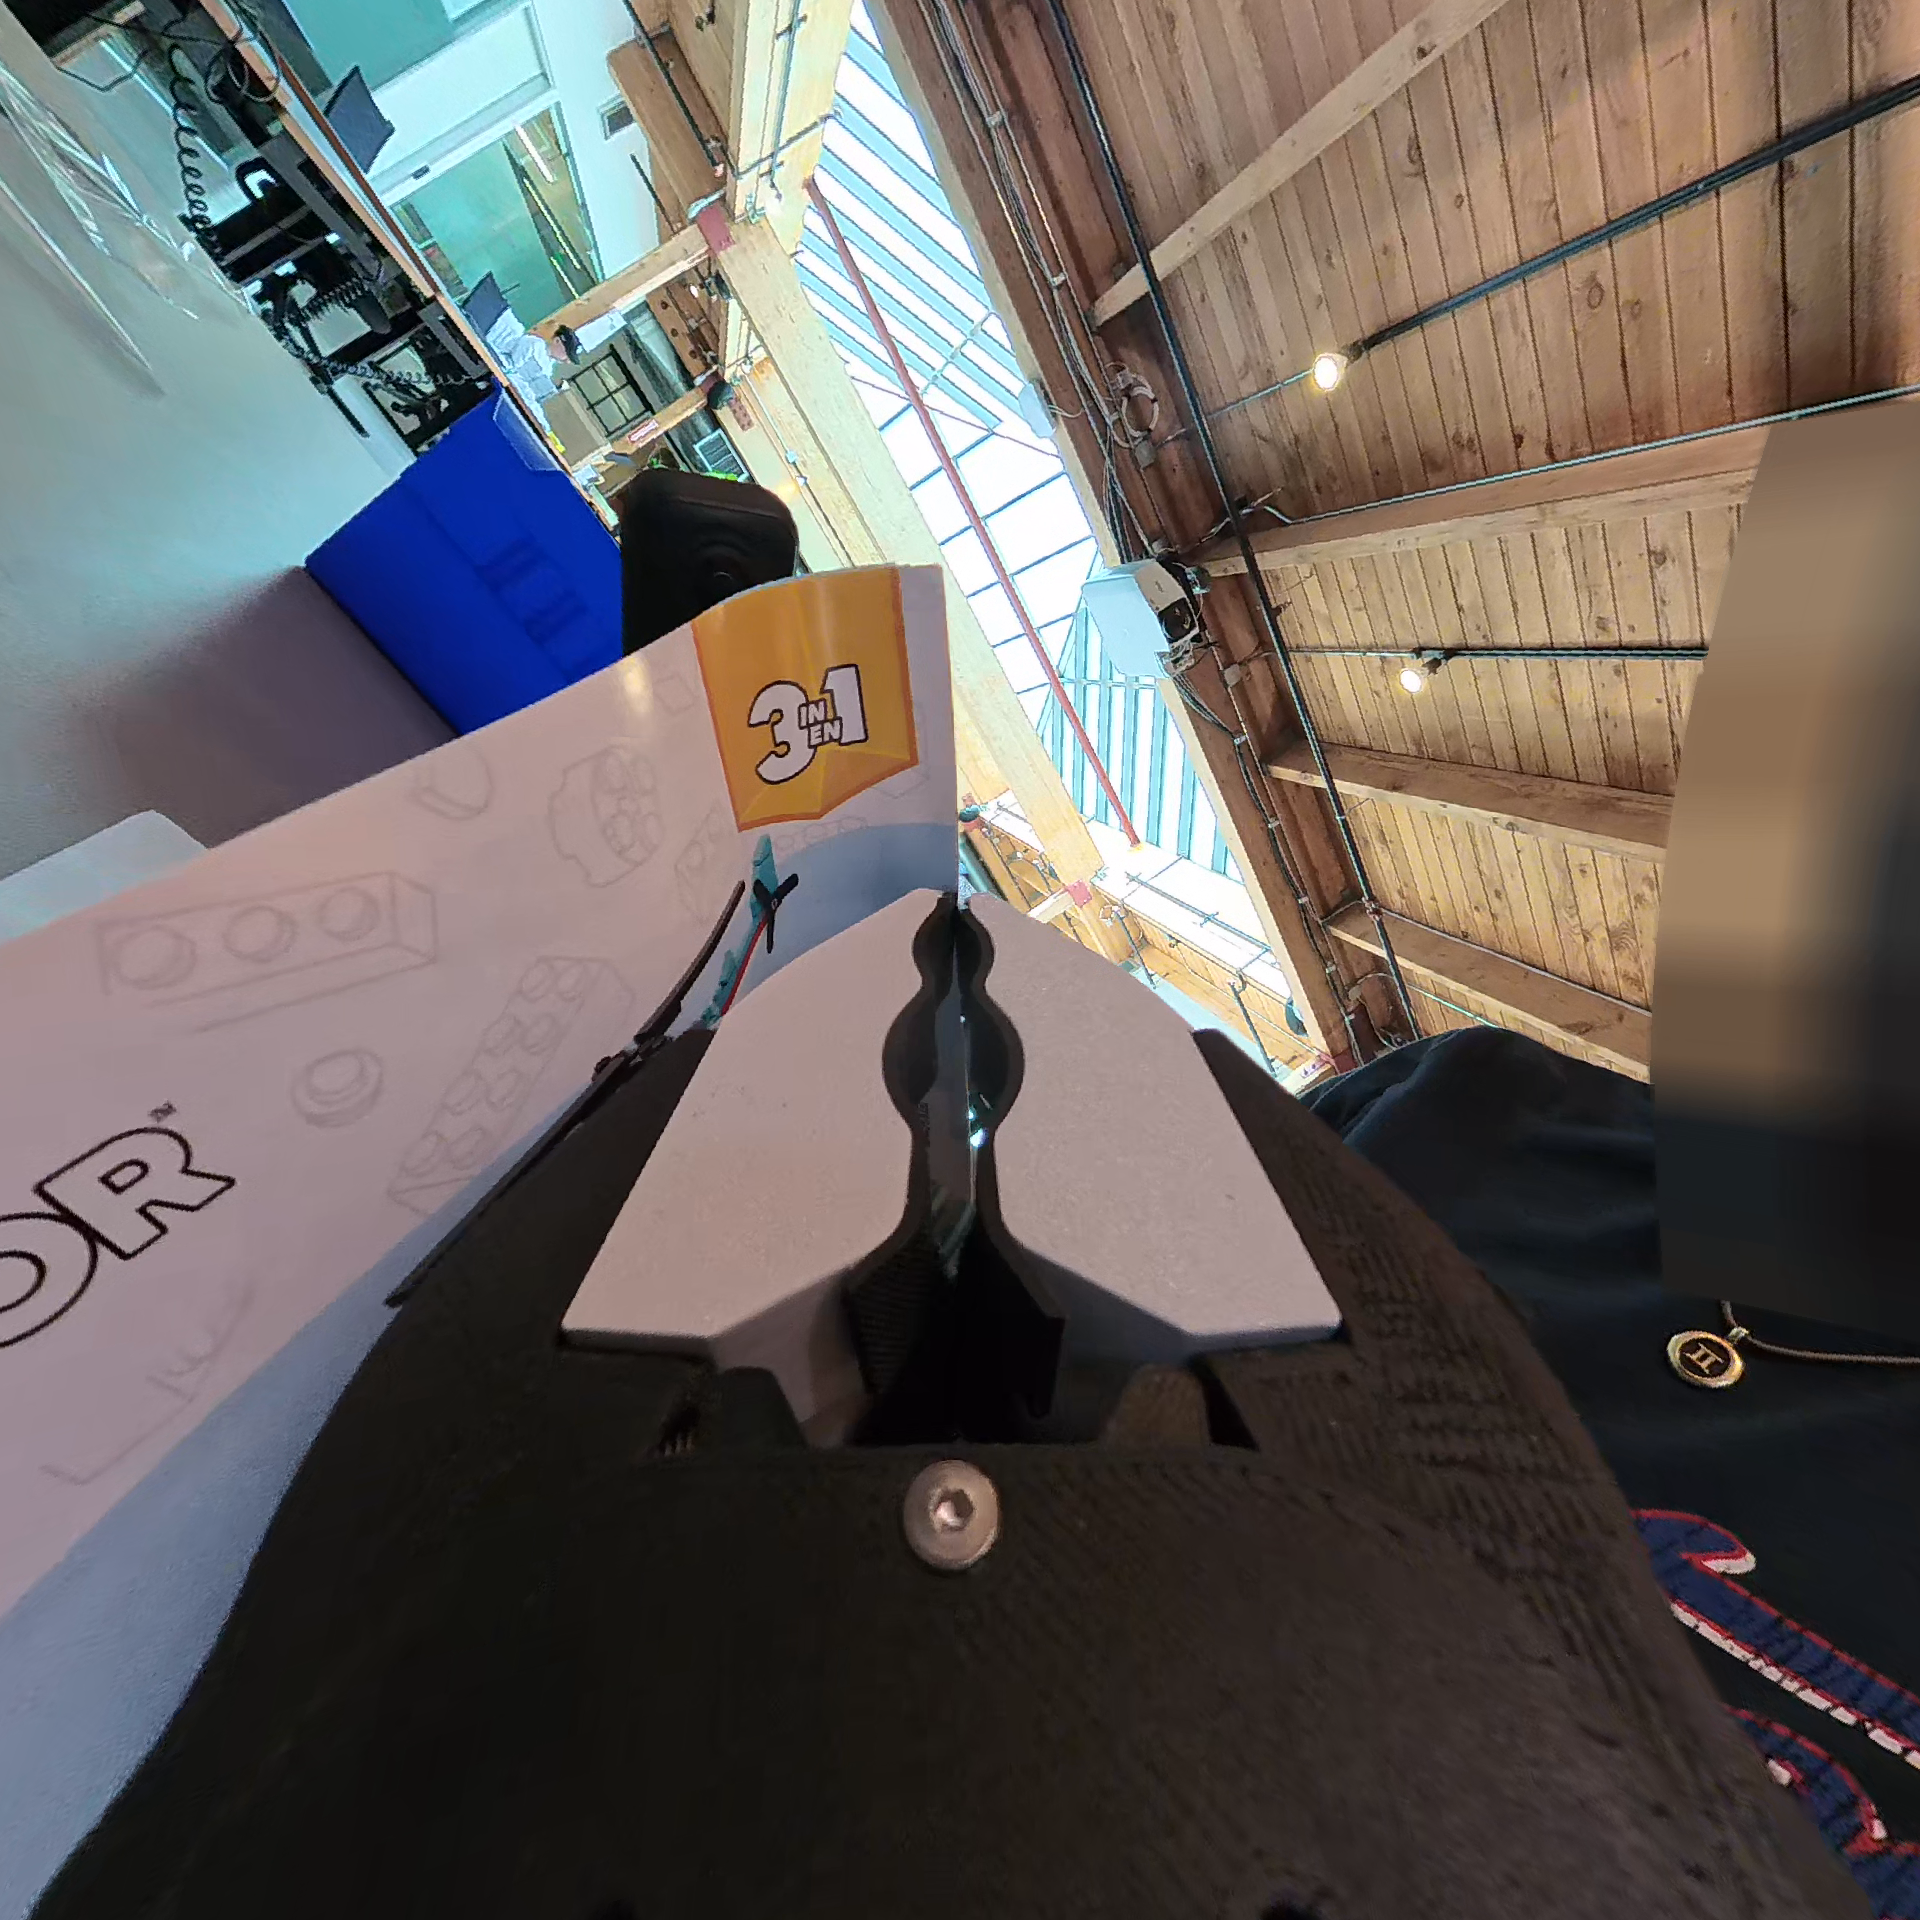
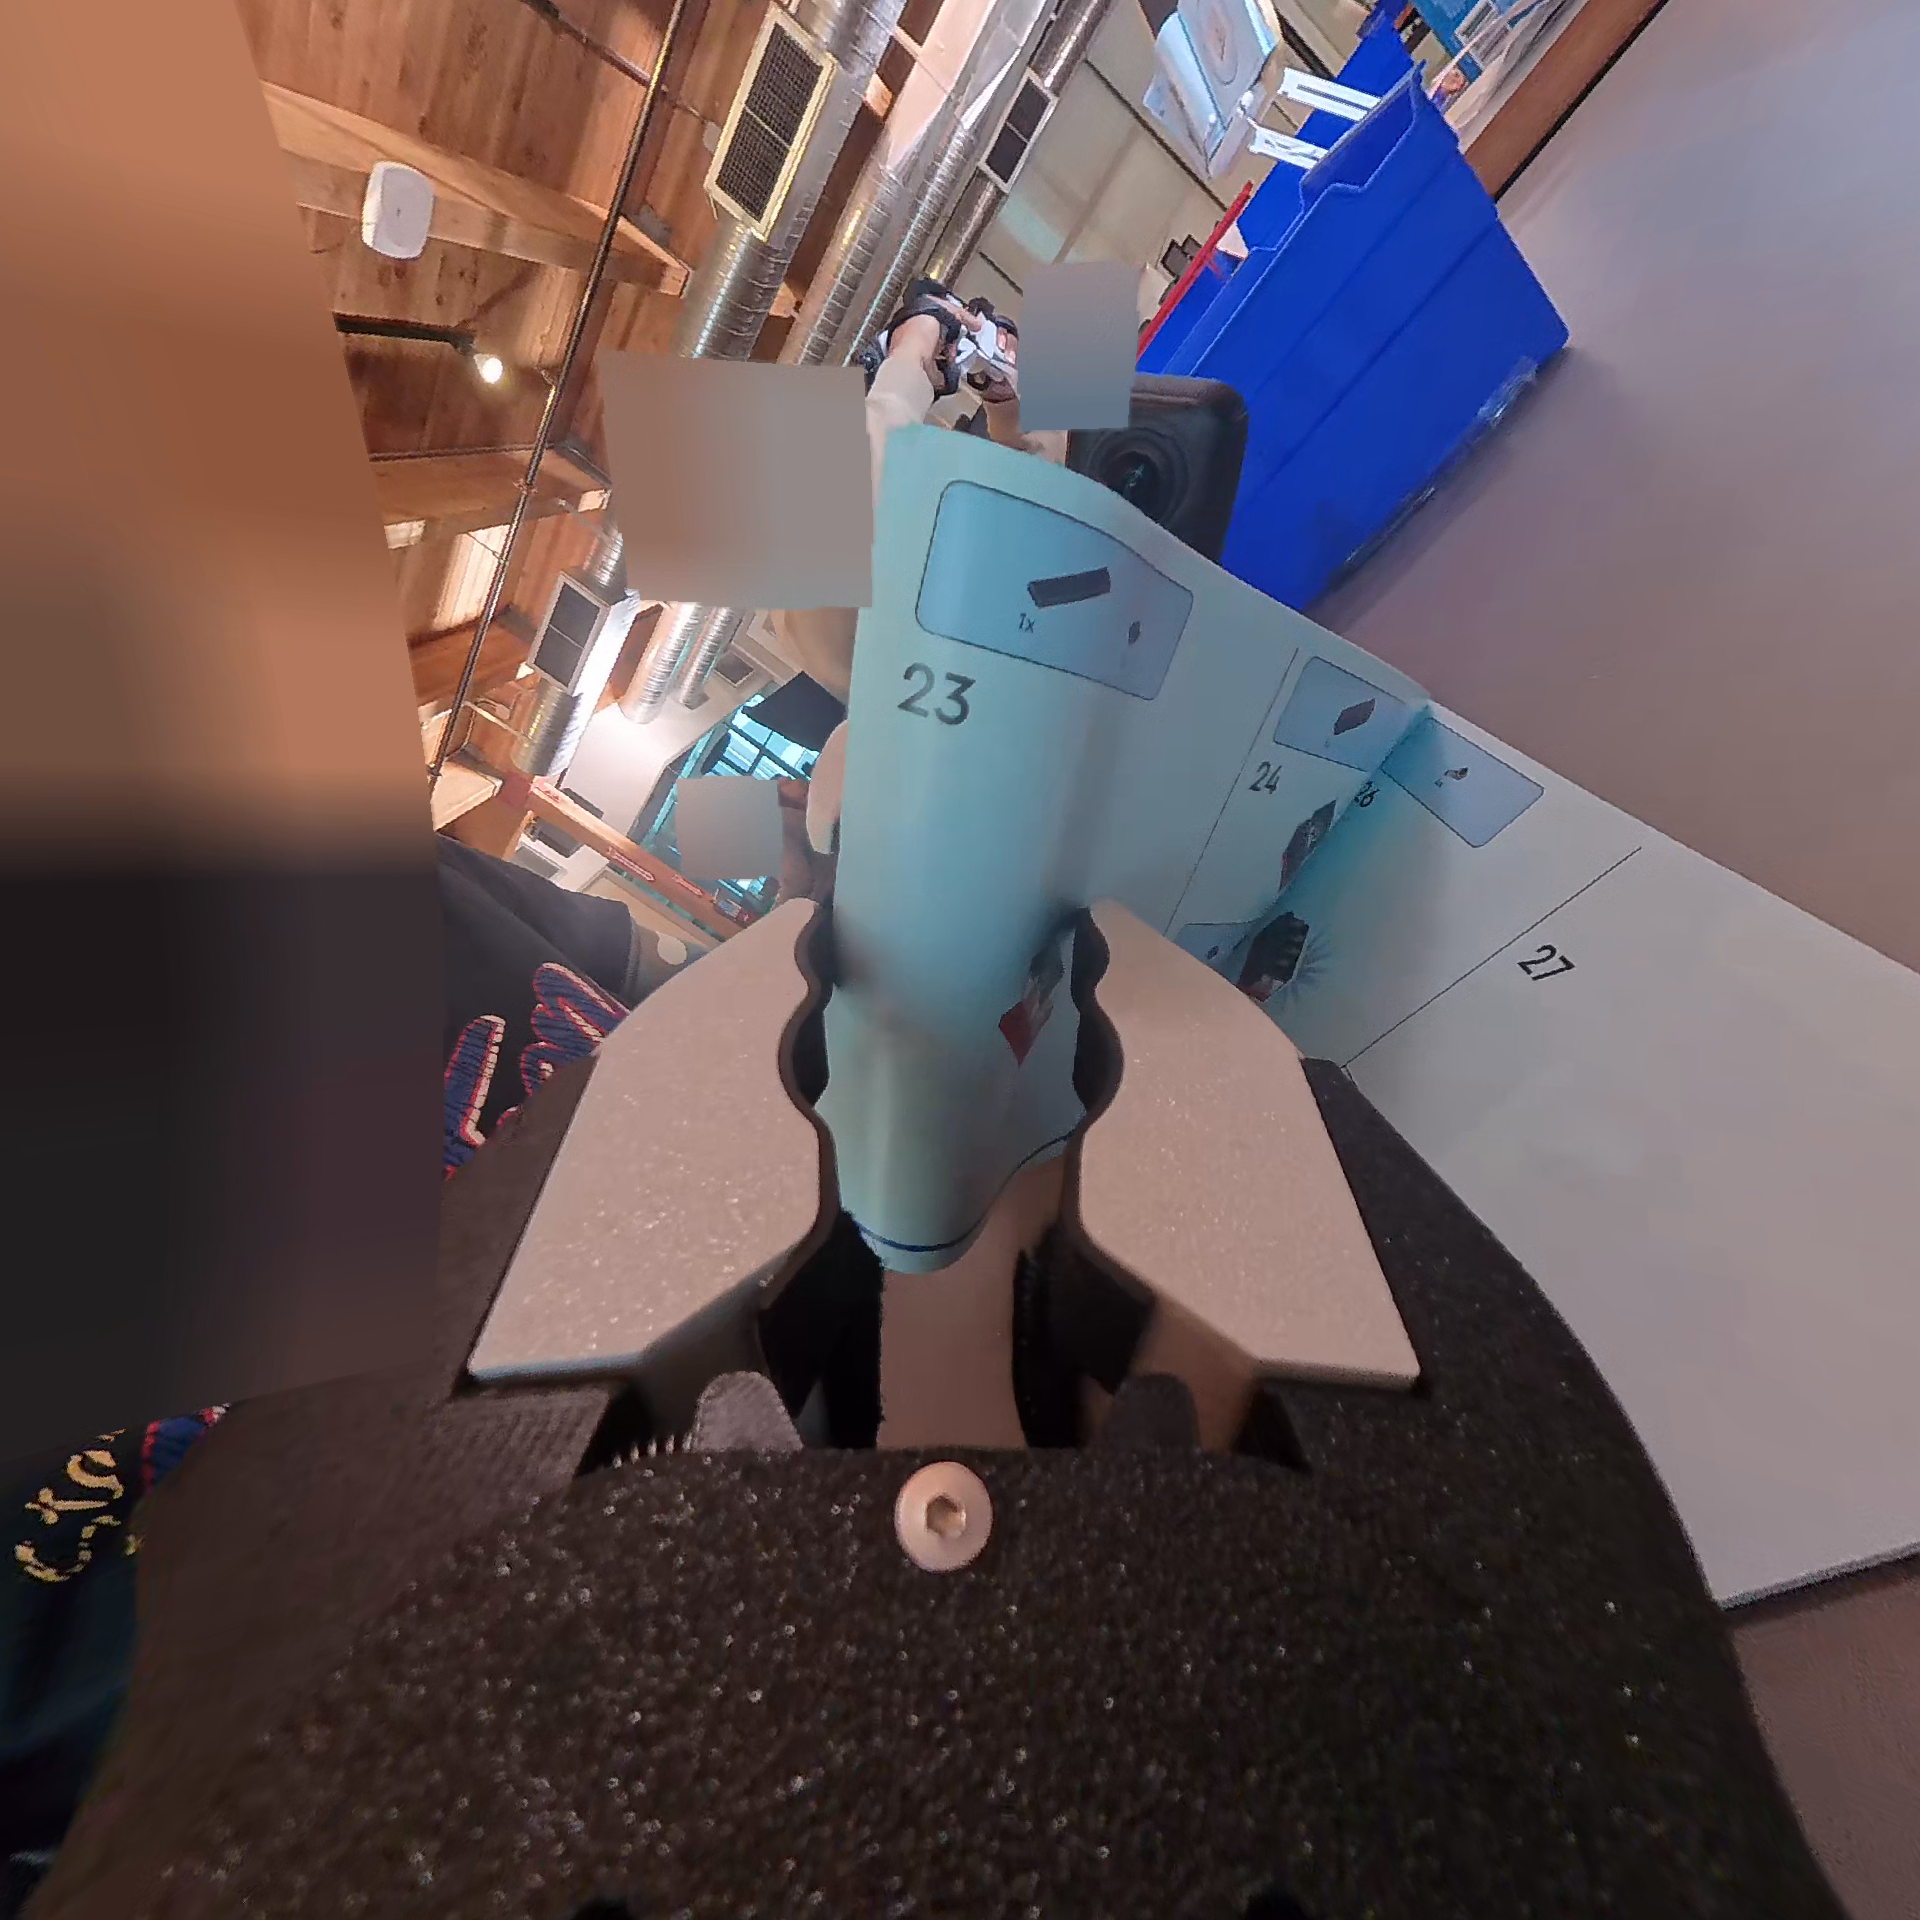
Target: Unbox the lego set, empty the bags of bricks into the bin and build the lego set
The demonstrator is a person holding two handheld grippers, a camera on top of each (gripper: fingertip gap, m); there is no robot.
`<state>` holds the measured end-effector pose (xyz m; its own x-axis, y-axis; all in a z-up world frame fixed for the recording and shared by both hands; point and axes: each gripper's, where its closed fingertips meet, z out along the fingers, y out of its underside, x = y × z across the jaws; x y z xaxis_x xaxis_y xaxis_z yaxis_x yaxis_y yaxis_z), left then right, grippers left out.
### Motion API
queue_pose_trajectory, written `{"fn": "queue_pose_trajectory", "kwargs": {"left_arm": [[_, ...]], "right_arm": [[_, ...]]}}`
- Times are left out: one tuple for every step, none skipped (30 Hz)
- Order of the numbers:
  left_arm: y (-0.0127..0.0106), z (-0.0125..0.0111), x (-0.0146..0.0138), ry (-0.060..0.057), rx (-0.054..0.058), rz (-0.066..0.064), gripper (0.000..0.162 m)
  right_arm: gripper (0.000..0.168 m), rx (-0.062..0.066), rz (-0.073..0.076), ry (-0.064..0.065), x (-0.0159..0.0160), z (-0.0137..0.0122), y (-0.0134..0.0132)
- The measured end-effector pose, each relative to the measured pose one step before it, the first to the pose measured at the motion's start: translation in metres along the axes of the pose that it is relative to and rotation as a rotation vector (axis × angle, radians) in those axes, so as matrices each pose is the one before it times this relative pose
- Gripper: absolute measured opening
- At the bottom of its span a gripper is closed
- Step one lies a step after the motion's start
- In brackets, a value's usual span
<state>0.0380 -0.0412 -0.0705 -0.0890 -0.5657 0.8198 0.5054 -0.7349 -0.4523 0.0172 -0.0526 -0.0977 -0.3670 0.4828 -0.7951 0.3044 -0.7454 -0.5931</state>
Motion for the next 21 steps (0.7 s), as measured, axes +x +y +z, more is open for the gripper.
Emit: {"fn": "queue_pose_trajectory", "kwargs": {"left_arm": [[-0.00012,-0.00005,0.00017,0.0012,0.0006,-0.0001,0.000],[-0.00006,-0.00008,0.00015,0.0010,0.0001,-0.0003,0.000],[-0.00003,-0.00009,0.00040,0.0022,0.0004,-0.0007,0.000],[-0.00024,-0.00011,0.00032,0.0023,0.0014,-0.0011,0.000],[-0.00022,-0.00012,0.00006,0.0003,0.0012,-0.0011,0.000],[-0.00008,-0.00018,-0.00014,-0.0013,0.0004,0.0006,0.000],[-0.00005,-0.00009,-0.00009,-0.0003,0.0000,0.0007,0.000],[0.00003,0.00008,0.00021,0.0021,-0.0001,-0.0011,0.000],[0.00001,0.00009,0.00022,0.0020,0.0001,-0.0016,0.000],[-0.00009,0.00004,-0.00010,0.0000,0.0005,-0.0006,0.000],[0.00000,-0.00012,-0.00015,-0.0009,0.0005,0.0003,0.000],[-0.00021,-0.00010,0.00011,0.0001,0.0005,0.0001,0.000],[-0.00001,-0.00011,0.00003,0.0002,0.0006,-0.0002,0.000],[-0.00022,-0.00011,-0.00004,-0.0006,0.0009,-0.0002,0.000],[-0.00014,-0.00006,-0.00015,-0.0001,0.0008,-0.0009,0.000],[-0.00014,-0.00019,-0.00020,-0.0005,0.0013,-0.0013,0.000],[-0.00021,-0.00014,-0.00042,-0.0022,0.0009,-0.0008,0.000],[0.00011,-0.00009,-0.00040,-0.0019,-0.0002,-0.0001,0.000],[0.00004,-0.00004,-0.00015,0.0000,-0.0002,-0.0009,0.000],[0.00002,0.00007,0.00003,0.0013,0.0003,-0.0013,0.000],[-0.00002,0.00000,-0.00004,0.0002,0.0000,-0.0010,0.000]], "right_arm": [[0.045,0.0014,0.0015,-0.0005,0.00017,-0.00022,-0.00004],[0.045,0.0005,0.0011,0.0009,0.00022,-0.00026,-0.00003],[0.045,0.0015,0.0001,-0.0010,-0.00015,-0.00025,-0.00025],[0.045,0.0026,0.0002,-0.0014,-0.00020,-0.00030,-0.00045],[0.044,0.0030,0.0000,-0.0004,-0.00009,-0.00037,-0.00046],[0.044,0.0015,-0.0002,0.0014,0.00022,-0.00035,-0.00017],[0.044,0.0009,0.0000,-0.0004,-0.00008,-0.00015,-0.00014],[0.044,0.0008,0.0010,-0.0025,-0.00032,0.00004,-0.00004],[0.044,0.0002,0.0002,-0.0009,-0.00001,-0.00004,-0.00004],[0.044,0.0002,-0.0005,0.0019,0.00017,-0.00020,-0.00010],[0.044,0.0007,-0.0012,0.0026,0.00029,-0.00038,-0.00018],[0.044,0.0019,-0.0011,0.0019,0.00020,-0.00029,-0.00035],[0.043,0.0024,0.0003,0.0009,0.00006,-0.00041,-0.00039],[0.043,0.0036,0.0010,0.0011,0.00017,-0.00057,-0.00045],[0.042,0.0047,0.0011,0.0018,0.00040,-0.00068,-0.00066],[0.042,0.0043,-0.0003,0.0027,0.00037,-0.00073,-0.00063],[0.041,0.0014,-0.0016,0.0053,0.00065,-0.00062,-0.00013],[0.041,-0.0007,-0.0023,0.0042,0.00046,-0.00042,0.00001],[0.041,-0.0002,-0.0013,0.0008,0.00002,-0.00021,-0.00012],[0.042,0.0006,-0.0005,0.0011,0.00005,-0.00026,-0.00013],[0.042,-0.0002,-0.0005,0.0018,0.00026,-0.00037,-0.00004]]}}
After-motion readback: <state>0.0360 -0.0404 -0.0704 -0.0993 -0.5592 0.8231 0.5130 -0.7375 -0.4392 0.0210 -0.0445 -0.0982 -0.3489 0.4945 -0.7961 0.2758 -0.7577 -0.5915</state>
